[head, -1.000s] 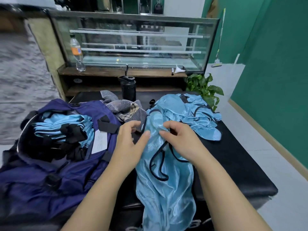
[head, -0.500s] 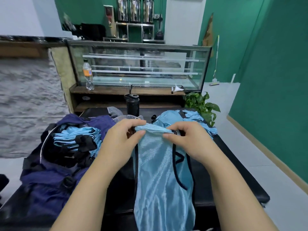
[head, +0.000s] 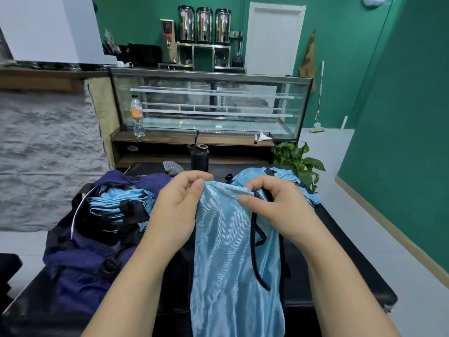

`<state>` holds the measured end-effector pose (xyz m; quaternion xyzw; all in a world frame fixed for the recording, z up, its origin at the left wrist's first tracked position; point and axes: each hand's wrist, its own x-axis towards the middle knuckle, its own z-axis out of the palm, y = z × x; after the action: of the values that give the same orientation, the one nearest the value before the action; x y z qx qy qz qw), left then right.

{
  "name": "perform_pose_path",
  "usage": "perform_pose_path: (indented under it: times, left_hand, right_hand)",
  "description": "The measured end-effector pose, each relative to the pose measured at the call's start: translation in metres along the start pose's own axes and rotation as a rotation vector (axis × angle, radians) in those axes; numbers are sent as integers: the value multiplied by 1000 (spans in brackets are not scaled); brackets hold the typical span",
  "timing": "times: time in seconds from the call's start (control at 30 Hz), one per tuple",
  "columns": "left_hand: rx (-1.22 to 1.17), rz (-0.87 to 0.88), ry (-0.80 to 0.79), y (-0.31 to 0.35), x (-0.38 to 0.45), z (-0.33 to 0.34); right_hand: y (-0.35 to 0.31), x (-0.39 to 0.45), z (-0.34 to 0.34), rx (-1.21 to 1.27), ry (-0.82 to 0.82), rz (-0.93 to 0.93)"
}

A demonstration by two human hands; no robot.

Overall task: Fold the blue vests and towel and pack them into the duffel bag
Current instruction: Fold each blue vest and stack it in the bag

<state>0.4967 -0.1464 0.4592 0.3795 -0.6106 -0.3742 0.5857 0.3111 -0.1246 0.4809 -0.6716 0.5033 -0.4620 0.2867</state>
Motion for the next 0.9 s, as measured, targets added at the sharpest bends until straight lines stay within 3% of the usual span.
perform_pose_path:
  times: [0.2,0.33,0.43,0.53,0.73,0.9]
  left_hand:
    - [-300,-133,138,-2,-2,13]
    - [-232,-149,214,-14,0,12]
    - [-118,-126,148,-21,2,12]
    - [19,-191,-27,-22,-1,15]
    - [-8,-370,-307,-25,-4,22]
    - [-132,-279,-260,-28,-1,25]
  right_hand:
    - [8,4,6,66,-54,28]
    - [19,7,10,295,-8,129]
    - [27,9,5,379,15,183]
    - [32,11,1,328,36,190]
    - [39,12,-2,338,32,195]
    - [43,11,-5,404,-47,182]
